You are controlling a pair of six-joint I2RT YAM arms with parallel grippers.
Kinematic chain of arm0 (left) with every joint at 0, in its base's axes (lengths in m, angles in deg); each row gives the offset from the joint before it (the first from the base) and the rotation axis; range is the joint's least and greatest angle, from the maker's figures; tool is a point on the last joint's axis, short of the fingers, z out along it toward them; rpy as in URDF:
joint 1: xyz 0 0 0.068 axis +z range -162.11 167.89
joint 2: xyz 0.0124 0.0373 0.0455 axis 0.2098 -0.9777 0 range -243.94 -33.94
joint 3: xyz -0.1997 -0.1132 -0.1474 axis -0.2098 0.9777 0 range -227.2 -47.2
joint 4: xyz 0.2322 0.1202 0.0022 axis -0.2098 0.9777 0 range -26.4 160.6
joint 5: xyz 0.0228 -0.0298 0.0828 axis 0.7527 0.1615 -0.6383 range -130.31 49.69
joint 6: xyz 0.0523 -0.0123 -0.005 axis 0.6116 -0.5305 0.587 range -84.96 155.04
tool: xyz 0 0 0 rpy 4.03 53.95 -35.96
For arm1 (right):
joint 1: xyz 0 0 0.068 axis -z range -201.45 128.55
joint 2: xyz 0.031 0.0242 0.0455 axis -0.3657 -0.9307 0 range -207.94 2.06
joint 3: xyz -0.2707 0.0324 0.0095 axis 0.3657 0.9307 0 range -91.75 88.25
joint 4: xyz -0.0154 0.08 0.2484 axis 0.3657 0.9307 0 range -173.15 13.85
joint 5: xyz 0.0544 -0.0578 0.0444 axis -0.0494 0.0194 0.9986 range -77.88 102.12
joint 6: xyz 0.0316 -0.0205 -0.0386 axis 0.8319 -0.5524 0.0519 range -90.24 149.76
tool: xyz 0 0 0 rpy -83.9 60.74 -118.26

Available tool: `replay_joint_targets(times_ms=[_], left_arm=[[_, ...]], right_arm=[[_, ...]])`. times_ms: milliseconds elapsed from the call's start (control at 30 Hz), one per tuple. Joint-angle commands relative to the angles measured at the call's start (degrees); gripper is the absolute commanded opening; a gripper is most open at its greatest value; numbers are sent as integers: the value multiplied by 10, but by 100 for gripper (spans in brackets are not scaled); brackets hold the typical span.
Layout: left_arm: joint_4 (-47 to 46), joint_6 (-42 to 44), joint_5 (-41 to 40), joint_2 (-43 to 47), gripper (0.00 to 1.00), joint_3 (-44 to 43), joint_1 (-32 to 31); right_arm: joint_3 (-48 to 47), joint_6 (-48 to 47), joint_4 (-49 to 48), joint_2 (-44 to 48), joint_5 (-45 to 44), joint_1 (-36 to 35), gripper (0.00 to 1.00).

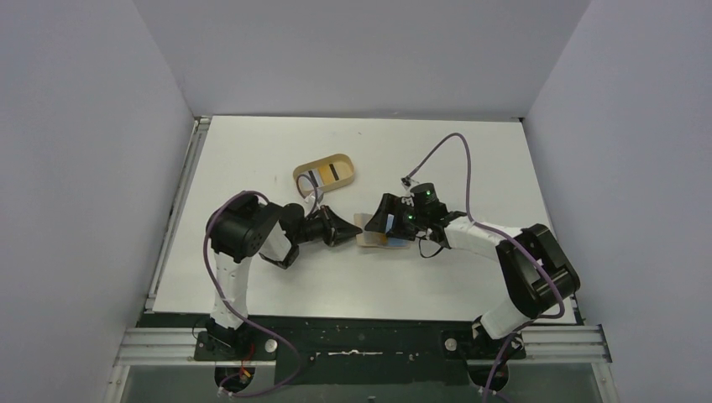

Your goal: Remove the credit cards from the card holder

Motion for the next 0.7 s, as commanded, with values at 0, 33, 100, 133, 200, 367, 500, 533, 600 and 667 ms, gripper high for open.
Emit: replay_joint_targets(times_ms=[0, 33, 100, 133, 200, 367, 500, 533, 600, 667], left_arm=[[-63, -18, 16, 21, 0, -20, -1], [-63, -17, 15, 15, 0, -19, -2], [-63, -12, 12, 5, 0, -14, -2], [-63, -10, 11, 1, 0, -13, -2], [-63, -6, 11, -6, 0, -7, -2], [-56, 9, 10, -24, 0, 0, -2], [-62, 12, 10, -41, 0, 2, -3], [-63, 12, 9, -43, 0, 1, -4], [-63, 13, 9, -46, 0, 2, -3], [-63, 13, 8, -48, 0, 3, -3]], right_arm=[[-6, -5, -28, -2, -22, 5, 82], [-5, -5, -28, -4, -24, 5, 82], [-3, -8, -23, -3, -34, 5, 82], [-2, -10, -19, -1, -40, 6, 82], [0, -12, -9, 2, -54, 8, 82], [-2, -18, 20, -4, -85, 10, 82], [18, -4, -28, -19, -61, 11, 83], [28, 8, -57, -24, -42, 12, 83], [47, 30, -121, -37, -6, 12, 83], [63, 53, -178, -49, 26, 13, 82]])
